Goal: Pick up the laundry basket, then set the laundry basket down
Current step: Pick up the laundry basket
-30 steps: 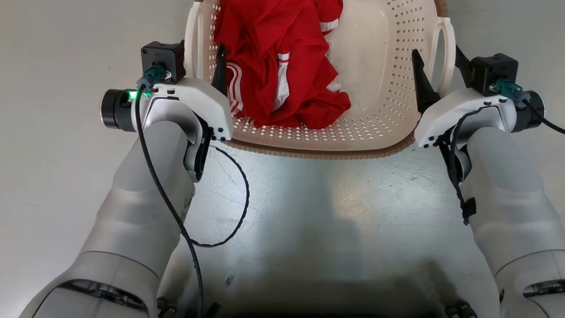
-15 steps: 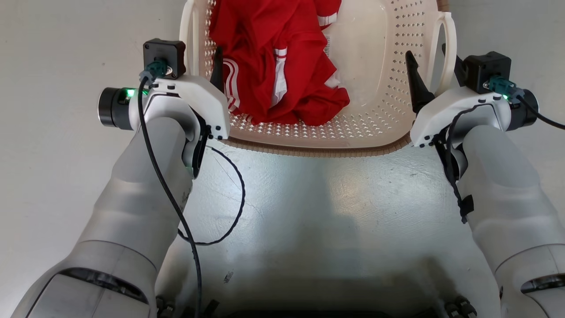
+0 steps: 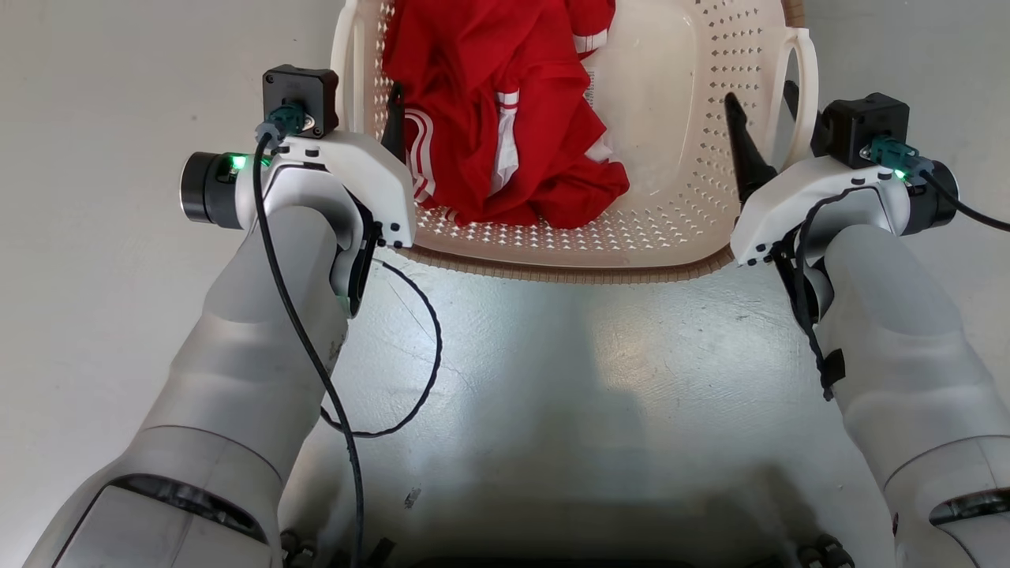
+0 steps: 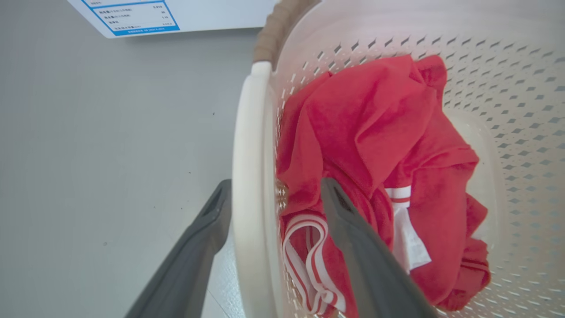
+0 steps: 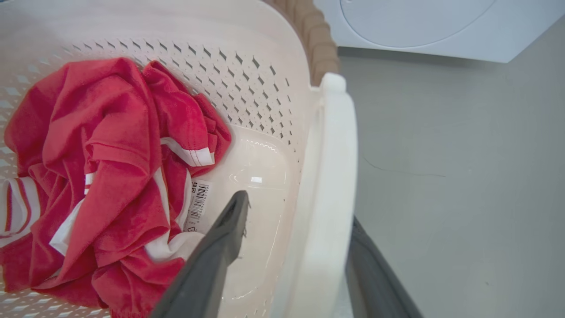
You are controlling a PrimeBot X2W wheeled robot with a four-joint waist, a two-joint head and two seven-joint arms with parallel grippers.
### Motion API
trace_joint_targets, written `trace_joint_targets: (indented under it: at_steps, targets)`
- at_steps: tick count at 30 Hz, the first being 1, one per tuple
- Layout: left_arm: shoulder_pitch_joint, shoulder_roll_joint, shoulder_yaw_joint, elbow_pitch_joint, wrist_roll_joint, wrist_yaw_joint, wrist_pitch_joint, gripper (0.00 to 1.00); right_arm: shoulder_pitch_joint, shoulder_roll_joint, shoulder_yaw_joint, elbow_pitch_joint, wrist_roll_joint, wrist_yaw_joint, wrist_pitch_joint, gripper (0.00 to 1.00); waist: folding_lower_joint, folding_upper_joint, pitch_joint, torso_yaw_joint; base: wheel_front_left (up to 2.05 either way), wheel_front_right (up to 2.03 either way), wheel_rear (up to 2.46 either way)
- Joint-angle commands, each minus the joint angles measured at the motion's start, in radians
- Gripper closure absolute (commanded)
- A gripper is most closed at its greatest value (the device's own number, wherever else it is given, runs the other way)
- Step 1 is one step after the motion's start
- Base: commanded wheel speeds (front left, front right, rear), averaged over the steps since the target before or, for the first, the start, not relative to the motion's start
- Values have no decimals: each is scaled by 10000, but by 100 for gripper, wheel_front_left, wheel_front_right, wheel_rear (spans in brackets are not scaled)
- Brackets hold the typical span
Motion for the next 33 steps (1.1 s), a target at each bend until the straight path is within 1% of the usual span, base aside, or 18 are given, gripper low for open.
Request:
trace_joint_targets:
  at_steps: [1,2,3,4,11,18,23,27,33]
  targets:
    - [104,256,62,-106,-71,122,-61,27,244,216,193,6,88,62,-109,72,0,0,10,3,0,0,0]
    - [96,256,13,-90,-84,97,-61,62,223,216,192,64,85,62,-109,100,0,0,25,0,0,0,0]
    - [86,256,-49,-70,-89,70,-61,62,195,216,194,132,89,62,-109,100,0,0,42,-5,0,0,0]
    - [82,256,-105,-72,-106,70,-61,100,165,216,202,203,102,62,-109,100,0,0,56,-9,0,0,0]
    - [100,256,-473,-87,-394,70,-61,100,105,216,205,370,134,62,-109,100,0,0,36,-29,0,0,0]
    - [415,256,-928,-88,-903,132,-61,100,411,216,454,589,200,62,-109,100,0,0,-566,-4,0,0,0]
    - [881,256,-1387,-23,-1379,189,-61,100,731,216,1048,986,592,62,-109,100,0,0,-1285,-91,0,0,0]
    - [1277,256,-1889,87,-1796,245,-24,100,1085,216,1725,1303,1114,62,-84,100,0,0,-2008,-196,0,0,0]
    - [1933,256,-2539,243,-2350,377,90,100,1877,216,2795,1322,1992,62,195,100,0,0,-3188,-392,0,0,0]
